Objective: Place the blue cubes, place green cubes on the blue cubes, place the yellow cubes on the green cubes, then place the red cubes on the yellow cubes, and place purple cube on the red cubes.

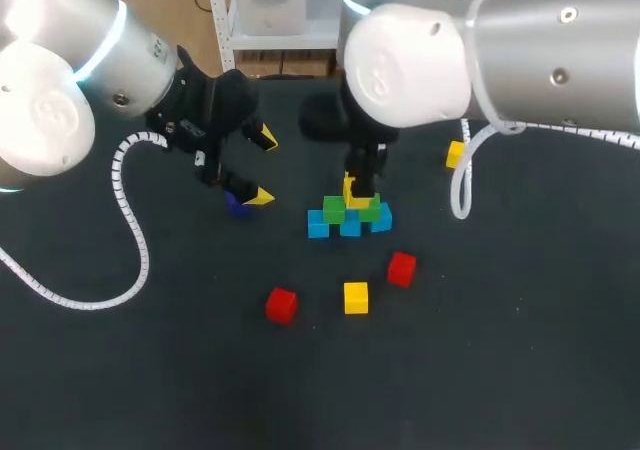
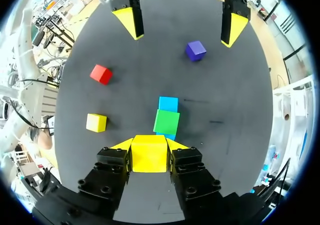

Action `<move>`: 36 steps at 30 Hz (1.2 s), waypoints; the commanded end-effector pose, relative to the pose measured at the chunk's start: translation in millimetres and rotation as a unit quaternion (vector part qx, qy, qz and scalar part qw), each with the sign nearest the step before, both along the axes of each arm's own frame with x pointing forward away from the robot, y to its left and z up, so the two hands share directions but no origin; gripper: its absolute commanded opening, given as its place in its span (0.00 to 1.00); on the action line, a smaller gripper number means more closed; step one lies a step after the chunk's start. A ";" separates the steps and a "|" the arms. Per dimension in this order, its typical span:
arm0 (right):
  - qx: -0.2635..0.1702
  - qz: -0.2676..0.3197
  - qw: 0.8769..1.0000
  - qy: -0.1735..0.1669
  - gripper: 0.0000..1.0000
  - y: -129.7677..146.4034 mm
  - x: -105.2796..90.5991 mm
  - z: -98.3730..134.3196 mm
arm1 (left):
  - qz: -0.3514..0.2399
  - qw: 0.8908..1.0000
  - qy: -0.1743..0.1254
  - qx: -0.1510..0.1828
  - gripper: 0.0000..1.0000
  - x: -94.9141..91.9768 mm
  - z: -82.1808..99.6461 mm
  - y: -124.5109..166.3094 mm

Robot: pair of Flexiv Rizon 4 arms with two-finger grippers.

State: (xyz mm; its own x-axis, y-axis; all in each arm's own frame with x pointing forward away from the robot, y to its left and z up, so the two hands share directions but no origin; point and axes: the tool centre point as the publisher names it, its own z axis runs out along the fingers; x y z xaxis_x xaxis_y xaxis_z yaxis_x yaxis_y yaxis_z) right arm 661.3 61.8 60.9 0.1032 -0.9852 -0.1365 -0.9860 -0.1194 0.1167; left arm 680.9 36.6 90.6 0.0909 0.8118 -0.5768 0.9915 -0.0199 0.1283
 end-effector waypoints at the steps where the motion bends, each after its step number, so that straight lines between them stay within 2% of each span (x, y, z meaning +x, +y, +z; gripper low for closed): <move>1: -0.005 0.000 1.000 0.001 0.00 2.6 2.4 -4.3 | -0.002 1.000 -0.001 -0.003 1.00 -0.1 -0.9 1.6; 36: -0.013 -0.002 1.000 -0.004 0.00 4.4 11.6 -14.3 | -0.002 1.000 -0.001 -0.003 1.00 -0.1 -0.9 1.6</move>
State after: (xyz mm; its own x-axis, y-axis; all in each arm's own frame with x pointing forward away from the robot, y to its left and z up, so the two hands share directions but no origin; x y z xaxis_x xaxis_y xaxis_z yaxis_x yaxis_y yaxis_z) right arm 670.8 65.2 46.9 0.0996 -0.9890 -0.1094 -0.9878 -0.1115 0.1083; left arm 680.9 36.6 90.6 0.0909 0.8118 -0.5768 0.9915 -0.0199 0.1283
